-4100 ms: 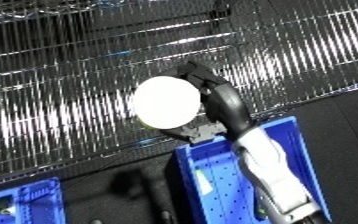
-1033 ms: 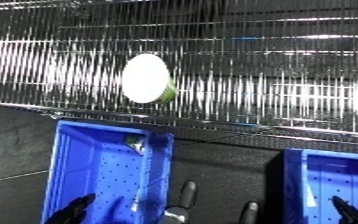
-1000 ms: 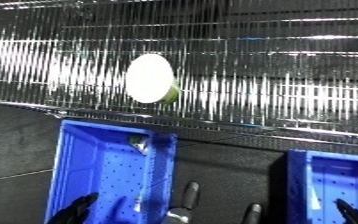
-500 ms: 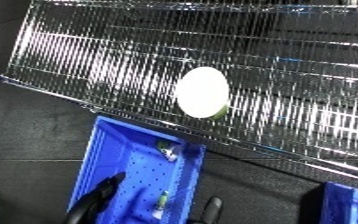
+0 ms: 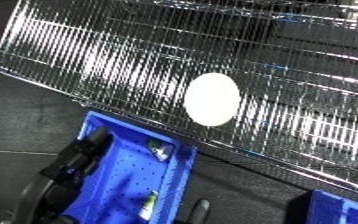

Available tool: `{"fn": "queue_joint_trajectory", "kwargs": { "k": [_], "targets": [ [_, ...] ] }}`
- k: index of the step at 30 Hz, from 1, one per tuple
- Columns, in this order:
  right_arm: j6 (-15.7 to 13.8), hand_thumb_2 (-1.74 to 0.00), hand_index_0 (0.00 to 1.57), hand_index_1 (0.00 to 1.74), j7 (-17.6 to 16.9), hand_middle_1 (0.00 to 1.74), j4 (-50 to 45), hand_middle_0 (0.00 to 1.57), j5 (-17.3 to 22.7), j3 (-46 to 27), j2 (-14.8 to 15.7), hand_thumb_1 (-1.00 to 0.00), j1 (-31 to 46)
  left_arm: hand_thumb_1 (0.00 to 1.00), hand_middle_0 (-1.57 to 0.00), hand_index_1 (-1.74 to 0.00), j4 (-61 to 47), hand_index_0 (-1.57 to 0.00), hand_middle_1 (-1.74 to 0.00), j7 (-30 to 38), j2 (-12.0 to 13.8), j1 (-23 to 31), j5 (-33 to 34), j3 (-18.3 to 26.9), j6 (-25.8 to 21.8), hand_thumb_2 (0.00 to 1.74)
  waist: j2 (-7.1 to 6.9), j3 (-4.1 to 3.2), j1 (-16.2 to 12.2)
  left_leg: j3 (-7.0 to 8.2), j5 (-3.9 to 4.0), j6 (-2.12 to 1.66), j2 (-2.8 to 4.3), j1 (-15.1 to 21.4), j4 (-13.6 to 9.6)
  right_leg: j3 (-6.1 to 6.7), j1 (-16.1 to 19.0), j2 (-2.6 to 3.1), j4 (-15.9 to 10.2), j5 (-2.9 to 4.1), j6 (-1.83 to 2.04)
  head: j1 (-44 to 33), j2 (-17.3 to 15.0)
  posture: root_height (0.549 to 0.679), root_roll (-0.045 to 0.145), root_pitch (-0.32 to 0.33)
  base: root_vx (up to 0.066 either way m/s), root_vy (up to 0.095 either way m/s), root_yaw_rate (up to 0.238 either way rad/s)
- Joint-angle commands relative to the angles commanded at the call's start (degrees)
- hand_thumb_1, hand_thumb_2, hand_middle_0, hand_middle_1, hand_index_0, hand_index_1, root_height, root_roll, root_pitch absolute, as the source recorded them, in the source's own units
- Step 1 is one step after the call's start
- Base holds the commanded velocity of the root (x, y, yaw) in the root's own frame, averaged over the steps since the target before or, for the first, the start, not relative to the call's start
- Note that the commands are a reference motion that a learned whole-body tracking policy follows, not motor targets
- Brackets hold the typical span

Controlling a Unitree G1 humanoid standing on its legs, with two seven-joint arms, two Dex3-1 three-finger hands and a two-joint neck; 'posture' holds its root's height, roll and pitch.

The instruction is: Pick up the object and place it into the box

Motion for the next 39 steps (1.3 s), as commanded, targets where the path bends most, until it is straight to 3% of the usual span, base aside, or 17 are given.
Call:
{"fn": "queue_joint_trajectory", "kwargs": {
  "k": [7,14,21,29,39],
  "targets": [
    [-0.47,0.0,0.0,0.0,0.41,0.0,0.41,0.0,1.67,-1.0,1.17,0.0,1.41,0.0,0.0,0.0,-5.77,0.0,0.0,-0.66,-1.09,0.51,-1.46,3.67,-1.65,0.0,-1.08,0.0,1.06,-0.64,-0.17,-0.09,-0.33,0.05,-0.25,-0.74,0.58,0.01,-0.42,0.05,-0.07,2.11,-1.0,0.644,0.032,0.071,0.029,-0.045,0.068],
    [0.15,0.0,0.0,0.0,1.04,0.0,0.44,0.0,2.15,-1.16,1.97,0.0,1.34,0.0,0.0,0.0,-5.87,0.0,0.0,3.43,-1.73,-1.22,3.04,4.33,-0.16,0.0,-2.26,0.0,0.71,-0.82,-0.45,-0.04,-0.23,-0.04,0.17,-0.67,0.87,0.46,-0.48,0.1,0.0,1.26,-1.08,0.644,0.027,0.069,0.024,-0.017,-0.031],
    [1.13,0.0,0.0,0.0,1.7,0.0,0.15,0.0,1.76,-0.23,2.46,0.0,0.93,0.0,0.0,0.0,-4.93,0.0,0.0,8.36,-2.44,-4.9,7.22,2.18,0.32,0.0,-3.55,0.0,-0.72,-0.49,-1.0,0.21,0.56,-0.41,1.2,0.34,0.55,1.39,-0.4,0.36,0.16,-1.67,-0.52,0.643,0.017,0.068,0.012,0.01,-0.134],
    [3.11,0.0,0.0,0.0,2.58,0.0,0.65,0.0,0.09,1.83,3.0,0.0,-1.83,0.0,0.0,0.0,0.97,0.0,0.0,14.01,-6.01,-12.81,10.05,-2.39,0.8,0.0,-5.21,0.0,-3.29,0.35,-1.7,0.61,1.58,-1.03,2.85,2.12,-0.62,2.69,0.34,0.68,0.3,-7.74,1.11,0.639,0.007,0.066,0.003,0.034,-0.192],
    [3.57,0.0,0.0,0.0,2.9,0.0,-0.3,0.0,-1.3,4.06,3.22,0.0,-4.55,0.0,0.0,0.0,10.45,0.0,0.0,18.77,-8.3,-20.74,13.68,-5.67,0.98,0.0,-6.79,0.0,-6.34,1.36,-2.49,0.75,2.98,-2.23,4.95,3.92,-2.59,3.88,1.5,0.93,0.51,-12.65,3.51,0.634,-0.002,0.068,-0.003,0.038,-0.156]
  ]
}}
